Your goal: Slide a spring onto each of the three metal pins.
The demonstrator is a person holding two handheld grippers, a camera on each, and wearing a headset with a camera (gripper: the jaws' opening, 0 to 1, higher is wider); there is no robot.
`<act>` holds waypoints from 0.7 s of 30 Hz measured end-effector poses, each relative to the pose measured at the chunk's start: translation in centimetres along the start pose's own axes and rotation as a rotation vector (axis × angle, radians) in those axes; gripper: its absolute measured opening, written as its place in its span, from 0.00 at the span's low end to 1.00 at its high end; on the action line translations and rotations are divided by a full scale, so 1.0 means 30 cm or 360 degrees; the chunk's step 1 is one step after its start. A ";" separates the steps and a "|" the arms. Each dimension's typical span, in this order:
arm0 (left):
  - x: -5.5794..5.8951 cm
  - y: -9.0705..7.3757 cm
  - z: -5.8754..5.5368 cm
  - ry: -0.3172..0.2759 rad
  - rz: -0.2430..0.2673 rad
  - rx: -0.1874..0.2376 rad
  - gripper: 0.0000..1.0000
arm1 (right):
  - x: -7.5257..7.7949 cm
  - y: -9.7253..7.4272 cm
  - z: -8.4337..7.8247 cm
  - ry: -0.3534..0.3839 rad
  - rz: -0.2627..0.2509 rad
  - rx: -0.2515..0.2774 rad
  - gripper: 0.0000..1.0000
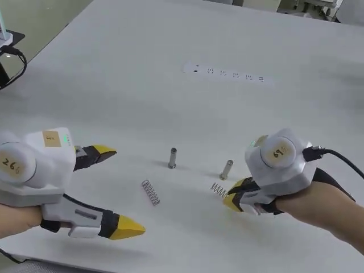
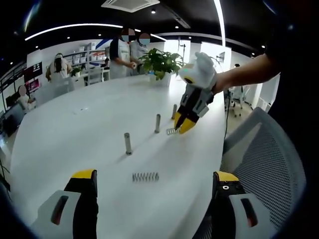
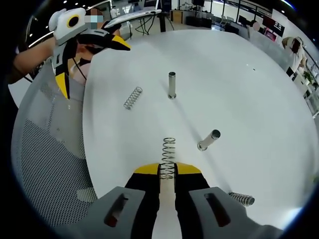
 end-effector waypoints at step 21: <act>0.051 0.081 0.042 -0.0024 -0.0209 -0.0004 0.78 | -0.014 -0.044 -0.016 -0.0142 0.0008 0.0014 0.08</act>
Point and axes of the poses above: the centre of the closed fingertips' face, and the gripper's own axes: y roughly forward along the fingers, x roughly to its right, z roughly out of its top, the point moved 7 cm from there along -y, roughly backward along the fingers, and after that the axes turned 13 degrees about -y, right-handed, at the moved point
